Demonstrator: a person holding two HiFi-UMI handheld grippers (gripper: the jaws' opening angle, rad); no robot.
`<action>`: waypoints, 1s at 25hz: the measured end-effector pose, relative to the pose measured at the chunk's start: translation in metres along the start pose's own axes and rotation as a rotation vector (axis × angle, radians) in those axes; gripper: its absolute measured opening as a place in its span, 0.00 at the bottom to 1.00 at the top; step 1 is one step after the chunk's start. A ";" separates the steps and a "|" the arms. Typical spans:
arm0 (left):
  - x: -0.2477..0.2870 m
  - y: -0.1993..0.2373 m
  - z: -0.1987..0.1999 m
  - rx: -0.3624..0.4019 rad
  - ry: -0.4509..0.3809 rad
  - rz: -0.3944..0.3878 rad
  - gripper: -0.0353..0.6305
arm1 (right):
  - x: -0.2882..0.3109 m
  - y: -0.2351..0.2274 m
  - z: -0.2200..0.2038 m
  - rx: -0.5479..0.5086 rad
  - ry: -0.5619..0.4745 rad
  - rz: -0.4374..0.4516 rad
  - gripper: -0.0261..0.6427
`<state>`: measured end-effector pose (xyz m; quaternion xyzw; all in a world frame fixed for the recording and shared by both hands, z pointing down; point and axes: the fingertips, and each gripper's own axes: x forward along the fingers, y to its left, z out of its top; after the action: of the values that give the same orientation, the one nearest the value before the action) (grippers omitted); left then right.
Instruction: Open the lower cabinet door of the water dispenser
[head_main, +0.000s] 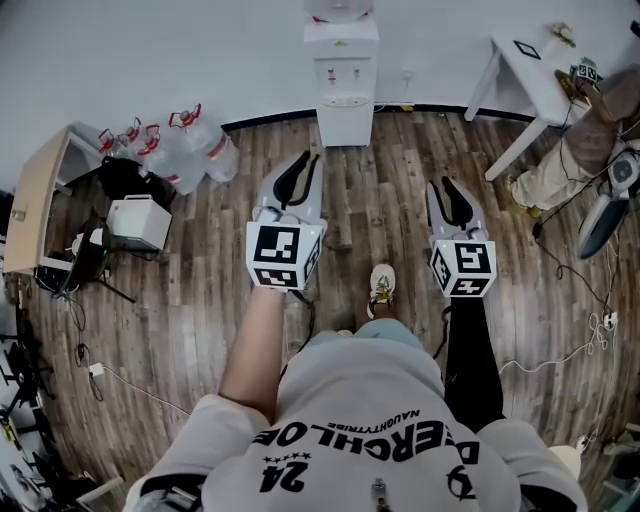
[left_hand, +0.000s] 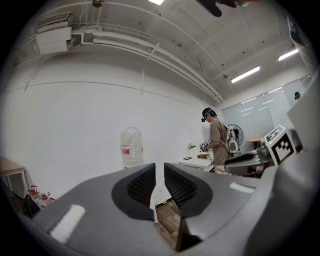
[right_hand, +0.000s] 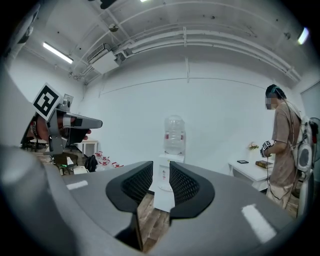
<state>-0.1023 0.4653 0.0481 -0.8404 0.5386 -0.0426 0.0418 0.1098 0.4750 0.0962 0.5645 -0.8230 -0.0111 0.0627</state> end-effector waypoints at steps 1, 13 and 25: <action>0.008 0.000 -0.001 -0.003 0.002 0.000 0.13 | 0.007 -0.006 -0.001 0.004 0.001 0.002 0.17; 0.120 0.009 -0.007 -0.003 0.026 0.011 0.13 | 0.101 -0.080 -0.005 0.019 0.004 0.031 0.17; 0.204 0.023 -0.007 -0.017 0.042 0.043 0.13 | 0.177 -0.131 -0.005 0.022 0.011 0.088 0.17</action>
<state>-0.0392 0.2700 0.0577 -0.8278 0.5578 -0.0545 0.0244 0.1695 0.2628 0.1057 0.5287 -0.8466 0.0036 0.0614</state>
